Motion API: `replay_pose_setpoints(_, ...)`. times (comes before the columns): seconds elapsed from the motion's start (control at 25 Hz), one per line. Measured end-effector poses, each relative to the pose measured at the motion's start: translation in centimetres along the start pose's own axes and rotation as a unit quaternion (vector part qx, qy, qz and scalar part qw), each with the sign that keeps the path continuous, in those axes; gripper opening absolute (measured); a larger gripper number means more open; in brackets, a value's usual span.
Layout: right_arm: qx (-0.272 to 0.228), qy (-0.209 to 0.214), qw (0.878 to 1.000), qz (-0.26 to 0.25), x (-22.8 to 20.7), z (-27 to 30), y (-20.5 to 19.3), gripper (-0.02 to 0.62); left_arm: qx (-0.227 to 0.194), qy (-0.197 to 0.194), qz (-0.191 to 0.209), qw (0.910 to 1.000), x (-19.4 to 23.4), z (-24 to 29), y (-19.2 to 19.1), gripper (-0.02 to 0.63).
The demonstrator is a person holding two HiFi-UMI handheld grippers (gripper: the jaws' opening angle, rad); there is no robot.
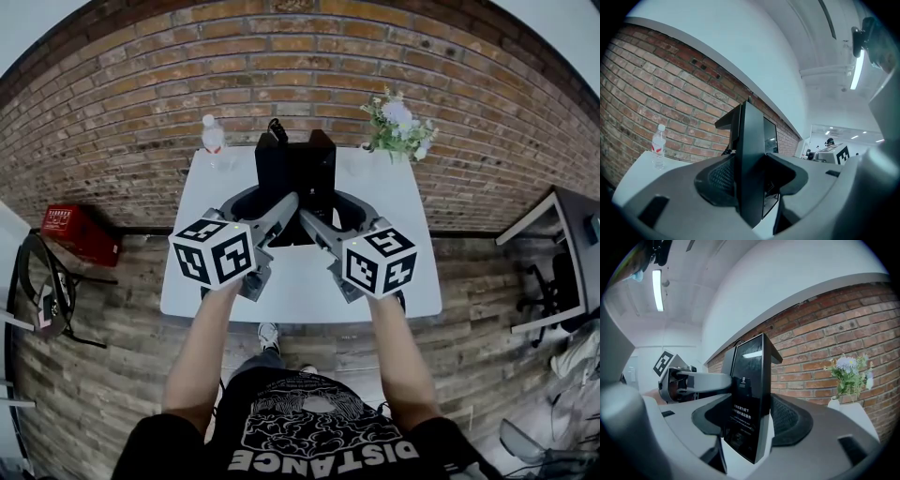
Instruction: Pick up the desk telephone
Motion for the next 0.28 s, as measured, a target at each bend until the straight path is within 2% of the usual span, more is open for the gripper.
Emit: replay_pose_setpoints(0.28,0.002,0.0,1.0,0.0,-0.25,0.14,-0.15,0.253,0.003,0.0,0.0,1.0,0.13,0.29,-0.08,0.201)
Point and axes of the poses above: the fingertips, and each gripper's own axes: z forward along the fingers, x to its left, y out of its top, the point moved 6 cm from there along -z, backward along the fingers, and after that the axes turned 12 degrees about x, right-handed, at the moved point
